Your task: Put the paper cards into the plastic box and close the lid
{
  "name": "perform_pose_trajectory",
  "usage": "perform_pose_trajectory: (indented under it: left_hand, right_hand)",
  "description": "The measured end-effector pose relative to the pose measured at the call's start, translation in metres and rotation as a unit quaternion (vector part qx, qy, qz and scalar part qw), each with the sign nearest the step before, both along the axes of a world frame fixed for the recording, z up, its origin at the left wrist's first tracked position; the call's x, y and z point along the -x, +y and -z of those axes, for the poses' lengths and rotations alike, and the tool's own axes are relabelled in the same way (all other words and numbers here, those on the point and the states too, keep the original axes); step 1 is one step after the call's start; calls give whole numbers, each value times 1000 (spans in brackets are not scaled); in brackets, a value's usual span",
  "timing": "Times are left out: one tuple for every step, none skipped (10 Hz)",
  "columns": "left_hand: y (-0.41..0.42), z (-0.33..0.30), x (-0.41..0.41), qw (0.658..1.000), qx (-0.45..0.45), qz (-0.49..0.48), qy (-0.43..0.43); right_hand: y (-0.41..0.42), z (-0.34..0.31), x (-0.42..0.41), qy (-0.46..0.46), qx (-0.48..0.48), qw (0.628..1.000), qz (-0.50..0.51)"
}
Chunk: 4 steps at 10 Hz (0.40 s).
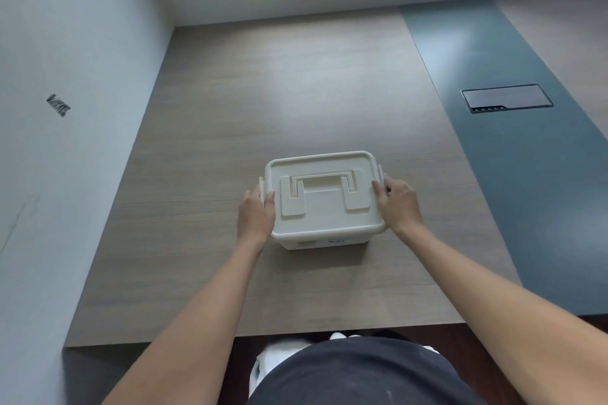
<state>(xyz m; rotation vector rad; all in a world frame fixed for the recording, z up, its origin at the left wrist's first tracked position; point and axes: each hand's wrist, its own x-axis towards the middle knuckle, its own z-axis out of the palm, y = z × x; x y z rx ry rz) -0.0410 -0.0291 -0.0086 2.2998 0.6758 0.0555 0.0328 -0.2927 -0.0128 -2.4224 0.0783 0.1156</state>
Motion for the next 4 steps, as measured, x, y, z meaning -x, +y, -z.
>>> perform_pose_trajectory:
  left_hand:
    - [-9,-4,1,1000,-21,-9,-8]
    - [4,8,1,995,89,-54,2]
    - [12,12,14,989,124,-77,-12]
    - [17,20,31,995,37,-93,-15]
  right_hand:
    - [4,4,5,-21,2,1000,13]
    - [-2,5,5,8,-61,998,-10]
    - [-25,5,15,87,-107,990,-27]
    - [-49,24,29,73,-52,996,1]
